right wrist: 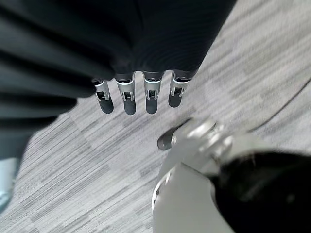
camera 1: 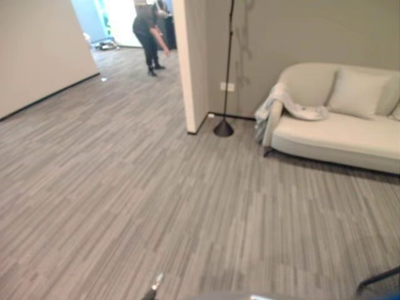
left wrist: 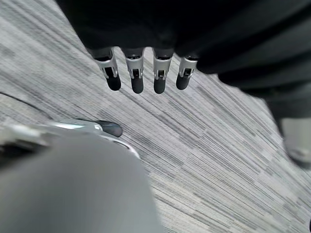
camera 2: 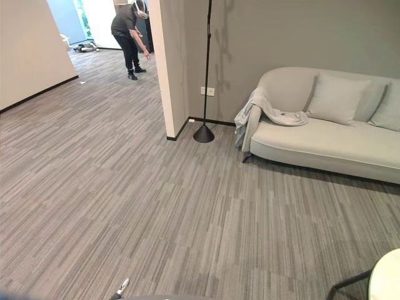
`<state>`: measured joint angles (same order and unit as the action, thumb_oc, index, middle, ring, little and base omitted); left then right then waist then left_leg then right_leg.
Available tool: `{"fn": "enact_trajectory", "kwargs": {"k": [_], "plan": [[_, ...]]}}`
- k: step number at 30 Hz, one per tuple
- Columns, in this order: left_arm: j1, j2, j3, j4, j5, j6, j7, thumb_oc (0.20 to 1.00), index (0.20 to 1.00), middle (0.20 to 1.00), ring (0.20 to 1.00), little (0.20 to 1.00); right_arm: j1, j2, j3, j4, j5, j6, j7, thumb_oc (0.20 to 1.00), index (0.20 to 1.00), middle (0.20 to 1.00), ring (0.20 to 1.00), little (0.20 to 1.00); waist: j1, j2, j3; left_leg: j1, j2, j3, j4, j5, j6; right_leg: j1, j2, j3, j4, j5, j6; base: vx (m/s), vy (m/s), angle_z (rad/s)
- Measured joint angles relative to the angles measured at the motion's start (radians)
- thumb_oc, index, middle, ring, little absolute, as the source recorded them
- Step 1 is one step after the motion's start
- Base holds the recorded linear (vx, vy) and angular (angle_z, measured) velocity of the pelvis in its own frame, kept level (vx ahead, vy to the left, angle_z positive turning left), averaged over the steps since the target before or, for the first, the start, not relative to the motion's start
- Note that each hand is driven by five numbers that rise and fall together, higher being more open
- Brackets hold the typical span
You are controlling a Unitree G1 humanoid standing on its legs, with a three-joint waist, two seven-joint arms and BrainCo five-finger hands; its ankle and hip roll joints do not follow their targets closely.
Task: Hang the clothes on the sofa on the clothes rack.
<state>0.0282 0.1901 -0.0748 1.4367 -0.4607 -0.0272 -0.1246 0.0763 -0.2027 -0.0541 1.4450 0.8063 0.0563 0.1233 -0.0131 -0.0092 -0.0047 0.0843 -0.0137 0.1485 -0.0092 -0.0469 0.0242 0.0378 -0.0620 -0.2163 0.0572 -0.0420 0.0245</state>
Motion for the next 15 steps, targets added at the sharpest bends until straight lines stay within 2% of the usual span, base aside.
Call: {"fn": "enact_trajectory", "kwargs": {"k": [2, 4, 8, 15], "plan": [[0.008, -0.001, 0.008, 0.001, 0.0, 0.004, -0.004, 1.0, 1.0, 1.0, 1.0, 1.0, 0.01, -0.005, -0.006, 0.001, 0.0, -0.001, -0.001, 1.0, 1.0, 1.0, 1.0, 1.0, -0.001, 0.001, -0.005, 0.014, -0.001, -0.001, -0.025, 0.016, 0.0, 0.012, 0.003, -0.002, -0.023, 0.009, 0.0, 0.0, 0.0, 0.0], [0.01, -0.002, 0.008, 0.012, -0.004, 0.004, -0.008, 1.0, 1.0, 1.0, 1.0, 1.0, 0.024, -0.007, -0.027, 0.02, 0.001, 0.0, -0.003, 1.0, 1.0, 1.0, 1.0, 1.0, -0.004, -0.002, -0.013, 0.024, -0.001, -0.002, -0.029, 0.033, 0.015, 0.03, 0.009, -0.003, -0.057, 0.036, 0.003, 0.0, 0.0, 0.0], [0.008, -0.01, 0.022, 0.026, -0.039, 0.008, -0.02, 1.0, 1.0, 1.0, 1.0, 1.0, 0.025, -0.015, -0.044, 0.04, 0.002, 0.001, -0.005, 1.0, 1.0, 1.0, 1.0, 1.0, -0.005, 0.006, -0.023, 0.026, -0.001, -0.001, -0.033, 0.035, 0.014, 0.067, 0.021, -0.001, -0.136, 0.083, -0.001, -0.01, -0.015, -0.03], [0.008, -0.019, 0.036, 0.028, -0.038, 0.019, -0.025, 1.0, 1.0, 1.0, 1.0, 1.0, 0.017, -0.026, -0.062, 0.078, 0.001, 0.0, -0.032, 1.0, 1.0, 1.0, 1.0, 1.0, -0.006, 0.019, -0.027, 0.054, 0.004, 0.014, -0.08, 0.043, -0.01, 0.077, 0.032, 0.019, -0.151, 0.084, 0.001, 0.0, -0.015, -0.08]]}}
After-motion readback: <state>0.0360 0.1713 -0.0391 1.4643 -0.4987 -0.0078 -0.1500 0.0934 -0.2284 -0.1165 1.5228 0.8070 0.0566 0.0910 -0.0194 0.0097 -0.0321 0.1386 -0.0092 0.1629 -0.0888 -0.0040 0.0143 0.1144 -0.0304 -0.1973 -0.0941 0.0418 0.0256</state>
